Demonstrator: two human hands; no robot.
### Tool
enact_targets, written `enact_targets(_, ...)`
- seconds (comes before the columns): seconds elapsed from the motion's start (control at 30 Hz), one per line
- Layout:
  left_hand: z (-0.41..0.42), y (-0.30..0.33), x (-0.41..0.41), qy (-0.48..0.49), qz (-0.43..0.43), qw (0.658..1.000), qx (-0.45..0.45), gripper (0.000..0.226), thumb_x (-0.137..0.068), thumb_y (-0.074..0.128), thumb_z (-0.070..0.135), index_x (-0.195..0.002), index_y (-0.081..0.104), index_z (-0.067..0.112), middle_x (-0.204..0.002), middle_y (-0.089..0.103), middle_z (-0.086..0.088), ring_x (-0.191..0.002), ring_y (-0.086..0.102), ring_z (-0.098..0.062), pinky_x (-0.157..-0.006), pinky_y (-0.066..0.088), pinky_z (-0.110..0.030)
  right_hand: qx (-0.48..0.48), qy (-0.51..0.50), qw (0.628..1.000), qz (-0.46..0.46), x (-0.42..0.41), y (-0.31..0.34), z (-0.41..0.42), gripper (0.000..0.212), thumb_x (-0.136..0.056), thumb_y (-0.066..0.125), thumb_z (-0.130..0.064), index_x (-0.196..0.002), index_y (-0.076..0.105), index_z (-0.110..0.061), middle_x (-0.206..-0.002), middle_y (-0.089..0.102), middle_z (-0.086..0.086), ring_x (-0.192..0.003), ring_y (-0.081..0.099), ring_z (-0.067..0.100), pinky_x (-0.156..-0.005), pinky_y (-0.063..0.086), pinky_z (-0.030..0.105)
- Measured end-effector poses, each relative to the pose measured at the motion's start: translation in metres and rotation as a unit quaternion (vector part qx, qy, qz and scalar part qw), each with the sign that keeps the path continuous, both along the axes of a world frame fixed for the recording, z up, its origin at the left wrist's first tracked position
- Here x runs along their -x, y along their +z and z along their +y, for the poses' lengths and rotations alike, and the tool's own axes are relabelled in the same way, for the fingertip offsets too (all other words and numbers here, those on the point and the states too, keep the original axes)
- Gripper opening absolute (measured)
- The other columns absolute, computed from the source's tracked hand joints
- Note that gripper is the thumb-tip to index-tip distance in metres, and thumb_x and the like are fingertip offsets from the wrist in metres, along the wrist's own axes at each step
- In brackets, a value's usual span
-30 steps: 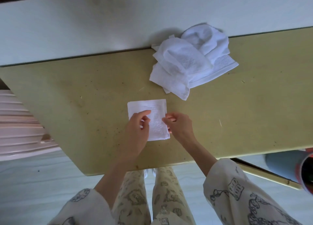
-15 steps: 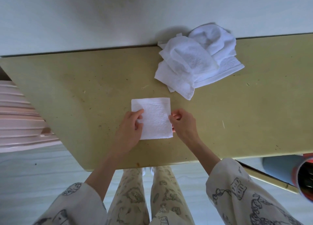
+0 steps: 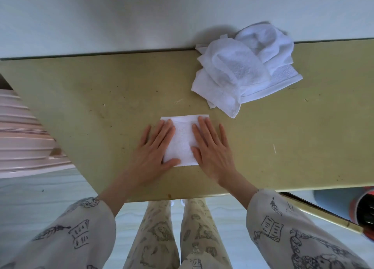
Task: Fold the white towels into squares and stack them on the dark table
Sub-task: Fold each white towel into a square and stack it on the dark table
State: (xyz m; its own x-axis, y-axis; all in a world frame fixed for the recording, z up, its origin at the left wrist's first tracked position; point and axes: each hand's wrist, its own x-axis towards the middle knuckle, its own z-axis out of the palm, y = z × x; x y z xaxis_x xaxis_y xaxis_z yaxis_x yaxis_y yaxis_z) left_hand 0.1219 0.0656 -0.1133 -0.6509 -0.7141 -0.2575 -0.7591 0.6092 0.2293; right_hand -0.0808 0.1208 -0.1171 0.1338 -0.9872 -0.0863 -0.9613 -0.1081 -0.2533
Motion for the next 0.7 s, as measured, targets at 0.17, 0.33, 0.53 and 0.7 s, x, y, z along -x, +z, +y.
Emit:
enact_targets(0.17,-0.002,0.001,0.0,-0.003,-0.034,0.999,0.0,0.104,-0.076,0.016,0.083,-0.144,0.02,0.004,-0.153,0.015,-0.009,-0.142,0.013,-0.02,-0.114,0.007,-0.05,-0.011,0.012,1.0,0.019,0.007,-0.001,-0.002,0.057,-0.096,0.027,-0.04,-0.144,0.03,-0.01,-0.153,0.025,0.008,-0.142,0.018,0.018,-0.114,0.016,0.049)
enact_targets(0.33,-0.002,0.003,0.0,-0.009,-0.048,0.999,-0.022,0.104,-0.076,0.016,0.083,-0.143,0.023,0.005,-0.153,0.019,-0.01,-0.142,0.013,-0.02,-0.112,0.01,-0.053,-0.053,0.0,0.998,0.041,0.004,0.003,-0.003,0.059,-0.095,0.026,-0.042,-0.146,0.023,-0.012,-0.154,0.023,0.008,-0.143,0.016,0.019,-0.114,0.013,0.047)
enact_targets(0.53,0.0,0.012,0.002,0.025,-0.01,1.0,0.003,0.079,-0.087,0.024,0.066,-0.138,0.037,0.008,-0.149,0.033,-0.008,-0.138,0.023,-0.019,-0.108,0.02,-0.052,-0.045,-0.037,0.998,-0.012,-0.006,0.021,-0.005,0.051,-0.092,0.033,-0.032,-0.134,0.045,-0.007,-0.146,0.039,0.012,-0.137,0.031,0.024,-0.109,0.032,0.048)
enact_targets(0.7,0.013,0.027,0.006,0.094,0.04,0.991,0.09,0.033,-0.083,0.037,0.031,-0.106,0.055,0.015,-0.117,0.055,-0.001,-0.104,0.054,-0.019,-0.086,0.027,-0.039,-0.004,-0.262,0.947,-0.184,-0.021,0.042,-0.014,0.03,-0.085,0.057,-0.016,-0.111,0.059,-0.001,-0.111,0.059,0.016,-0.096,0.058,0.034,-0.082,0.05,0.045)
